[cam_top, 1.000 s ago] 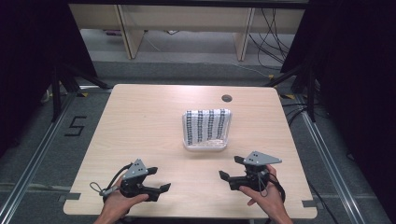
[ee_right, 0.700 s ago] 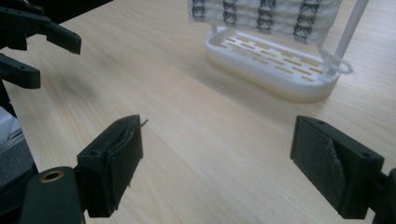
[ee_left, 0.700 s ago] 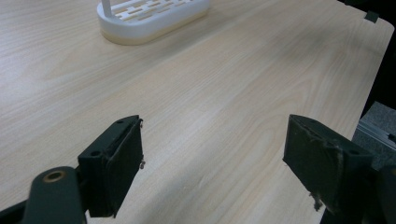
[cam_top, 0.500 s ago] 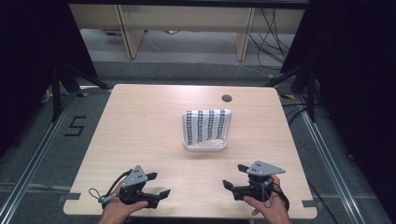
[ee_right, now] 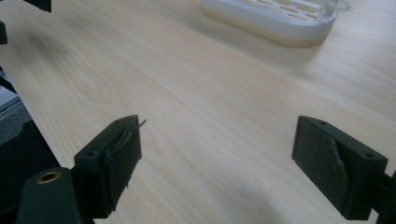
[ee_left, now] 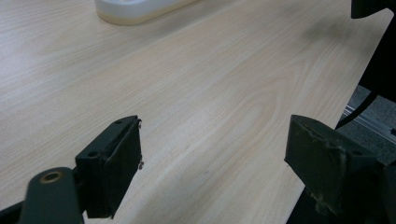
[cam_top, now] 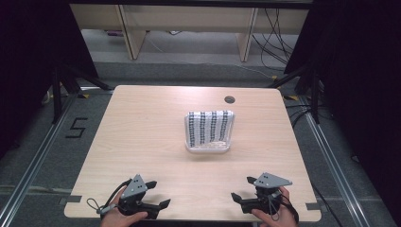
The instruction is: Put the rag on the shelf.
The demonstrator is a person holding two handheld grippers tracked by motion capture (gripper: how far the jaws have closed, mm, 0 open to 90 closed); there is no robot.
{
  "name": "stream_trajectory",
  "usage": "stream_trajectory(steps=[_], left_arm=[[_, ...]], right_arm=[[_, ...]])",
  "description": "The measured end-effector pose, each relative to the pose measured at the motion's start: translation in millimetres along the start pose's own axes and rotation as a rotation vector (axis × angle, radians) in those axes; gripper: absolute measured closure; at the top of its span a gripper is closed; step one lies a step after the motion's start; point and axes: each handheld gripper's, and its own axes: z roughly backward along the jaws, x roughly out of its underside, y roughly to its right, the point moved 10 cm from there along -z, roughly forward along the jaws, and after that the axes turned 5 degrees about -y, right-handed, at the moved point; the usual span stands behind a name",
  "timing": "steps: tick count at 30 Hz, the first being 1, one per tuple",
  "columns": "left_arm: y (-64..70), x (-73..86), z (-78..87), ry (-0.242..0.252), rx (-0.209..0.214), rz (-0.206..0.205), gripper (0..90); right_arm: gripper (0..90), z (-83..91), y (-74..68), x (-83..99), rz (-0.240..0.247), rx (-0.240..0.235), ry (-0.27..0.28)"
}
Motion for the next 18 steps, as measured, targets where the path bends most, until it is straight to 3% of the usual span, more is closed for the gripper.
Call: stream_trajectory(steps=[2,3,8,11,13,18], left_arm=[[-0.3,0.6,-1.3,-0.001,0.0,0.002,17.5],[0.4,0.9,-1.5,-0.004,0.004,0.004,17.4],[0.0,2.5,-2.0,-0.017,0.005,0.003,17.3],[-2.9,2.6,-1.4,-0.013,-0.001,0.002,17.3],[-4.1,2.4,-1.5,-0.012,-0.001,0.004,17.3],[-4.1,2.7,-2.3,-0.015,0.0,0.008,17.3]], right_arm=[[16.8,0.1,1.1,3.0,0.013,0.003,0.001],[16.8,0.9,-1.5,6.1,-0.018,0.007,-0.014],[16.8,2.0,-0.3,11.6,0.0,0.019,-0.025],[16.8,2.6,-2.6,14.9,-0.027,0.02,-0.034],[16.8,2.2,-2.7,15.2,-0.003,0.013,-0.034],[16.8,0.4,-1.9,15.1,0.003,0.01,-0.033]])
